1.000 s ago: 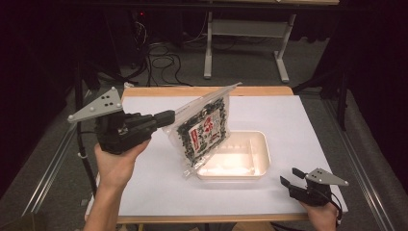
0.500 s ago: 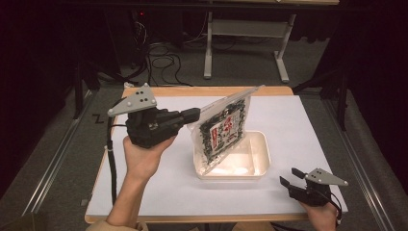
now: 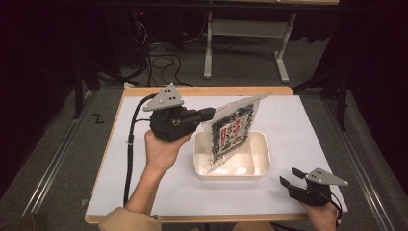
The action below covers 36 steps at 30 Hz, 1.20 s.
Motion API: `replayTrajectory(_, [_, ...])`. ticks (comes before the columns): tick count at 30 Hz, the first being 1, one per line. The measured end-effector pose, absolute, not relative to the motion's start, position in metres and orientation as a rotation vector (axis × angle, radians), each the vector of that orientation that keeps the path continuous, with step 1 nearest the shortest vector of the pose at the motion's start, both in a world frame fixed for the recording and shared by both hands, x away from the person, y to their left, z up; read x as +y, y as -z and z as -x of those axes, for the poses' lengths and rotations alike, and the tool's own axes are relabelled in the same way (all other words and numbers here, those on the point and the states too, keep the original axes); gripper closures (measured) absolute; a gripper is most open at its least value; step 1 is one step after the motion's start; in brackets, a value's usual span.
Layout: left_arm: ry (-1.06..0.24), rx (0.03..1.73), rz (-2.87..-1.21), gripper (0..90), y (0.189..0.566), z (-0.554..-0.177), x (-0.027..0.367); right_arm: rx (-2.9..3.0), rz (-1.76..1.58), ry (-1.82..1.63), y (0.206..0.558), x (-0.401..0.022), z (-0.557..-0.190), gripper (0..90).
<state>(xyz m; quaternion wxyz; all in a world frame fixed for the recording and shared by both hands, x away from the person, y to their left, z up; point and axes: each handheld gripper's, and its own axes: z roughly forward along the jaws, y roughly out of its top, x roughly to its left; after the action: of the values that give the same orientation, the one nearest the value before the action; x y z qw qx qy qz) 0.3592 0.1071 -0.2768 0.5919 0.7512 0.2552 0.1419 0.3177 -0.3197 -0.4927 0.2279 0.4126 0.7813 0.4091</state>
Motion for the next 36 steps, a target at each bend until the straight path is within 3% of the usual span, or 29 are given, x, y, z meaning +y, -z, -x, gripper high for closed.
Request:
replayTrajectory(14, [-0.397, 0.602, -1.804, 90.0, 0.299, -0.376, 0.101, 2.154, -1.138, -1.128, 0.493, -0.319, -0.318, 41.0])
replayTrajectory(36, [-0.387, 0.676, -1.825, 89.7, 0.332, -0.389, 0.105, 2.158, -1.13, -1.123, 0.493, -0.319, -0.318, 41.0])
